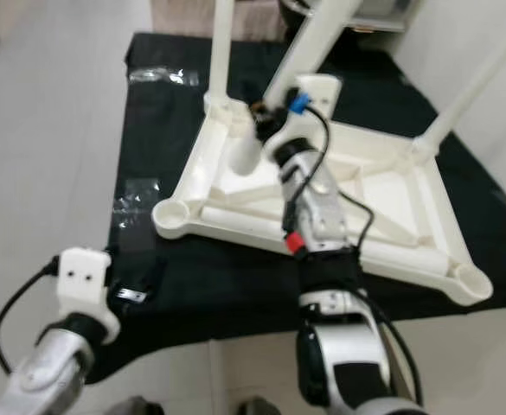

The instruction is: Building children table

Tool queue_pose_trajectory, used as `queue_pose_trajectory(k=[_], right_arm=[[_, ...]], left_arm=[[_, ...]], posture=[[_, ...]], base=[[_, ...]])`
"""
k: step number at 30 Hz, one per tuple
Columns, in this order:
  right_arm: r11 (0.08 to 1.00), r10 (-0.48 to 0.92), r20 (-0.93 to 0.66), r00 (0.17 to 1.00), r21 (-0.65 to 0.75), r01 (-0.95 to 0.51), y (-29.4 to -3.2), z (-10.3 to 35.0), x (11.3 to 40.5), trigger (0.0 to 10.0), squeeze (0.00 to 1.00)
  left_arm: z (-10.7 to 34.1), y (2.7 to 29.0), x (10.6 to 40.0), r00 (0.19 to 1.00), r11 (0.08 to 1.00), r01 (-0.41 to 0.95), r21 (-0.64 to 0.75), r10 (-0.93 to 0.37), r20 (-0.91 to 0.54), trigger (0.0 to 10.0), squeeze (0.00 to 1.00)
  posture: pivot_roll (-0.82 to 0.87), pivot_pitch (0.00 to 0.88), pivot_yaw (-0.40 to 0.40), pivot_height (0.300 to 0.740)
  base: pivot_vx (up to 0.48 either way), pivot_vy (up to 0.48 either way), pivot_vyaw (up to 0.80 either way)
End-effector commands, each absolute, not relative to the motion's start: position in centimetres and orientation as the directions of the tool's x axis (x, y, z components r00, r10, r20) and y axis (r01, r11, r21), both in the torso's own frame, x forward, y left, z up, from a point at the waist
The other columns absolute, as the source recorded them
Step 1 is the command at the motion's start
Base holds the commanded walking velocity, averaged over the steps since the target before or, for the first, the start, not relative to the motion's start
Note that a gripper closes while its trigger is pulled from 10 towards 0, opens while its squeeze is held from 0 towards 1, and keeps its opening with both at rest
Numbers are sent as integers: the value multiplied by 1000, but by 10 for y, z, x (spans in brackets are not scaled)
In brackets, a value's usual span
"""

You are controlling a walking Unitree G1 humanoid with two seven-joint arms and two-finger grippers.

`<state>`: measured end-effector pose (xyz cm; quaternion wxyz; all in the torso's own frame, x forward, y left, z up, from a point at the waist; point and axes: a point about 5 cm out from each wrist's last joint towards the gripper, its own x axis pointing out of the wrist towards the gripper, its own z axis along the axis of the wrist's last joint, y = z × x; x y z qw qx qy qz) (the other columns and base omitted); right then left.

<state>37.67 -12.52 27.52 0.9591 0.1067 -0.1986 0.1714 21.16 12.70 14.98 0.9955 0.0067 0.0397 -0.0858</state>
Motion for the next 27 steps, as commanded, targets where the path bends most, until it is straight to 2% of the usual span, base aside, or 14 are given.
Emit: queue_pose_trajectory(k=[1, 3, 15, 22, 27], right_arm=[[928, 251, 423, 871, 150, -340, -135, 273, 376, 10000, 0], [928, 250, 423, 871, 152, -340, -135, 273, 375, 10000, 0], [926, 253, 444, 860, 146, -348, -136, 277, 376, 10000, 0], [932, 245, 450, 858, 135, -337, -144, 280, 379, 10000, 0], [933, 238, 449, 861, 140, -331, -146, 279, 379, 10000, 0]], left_arm=[[147, 123, 210, 977, 981, 193, 11, -191, -91, 10000, 0], [146, 122, 210, 977, 981, 195, 13, -193, -93, 10000, 0], [144, 125, 210, 979, 985, 169, -20, -171, -109, 10000, 0], [143, 124, 207, 977, 983, 185, 5, -183, -110, 10000, 0], [143, 124, 207, 976, 982, 190, 8, -188, -109, 10000, 0]], posture=[[84, 160, -131, 740], [84, 160, -131, 740], [88, 156, -133, 740], [89, 151, -131, 740], [90, 151, -130, 740]], base=[[446, 0, 0], [366, 0, 0], [0, 0, 0], [0, 0, 0], [260, 0, 0]])
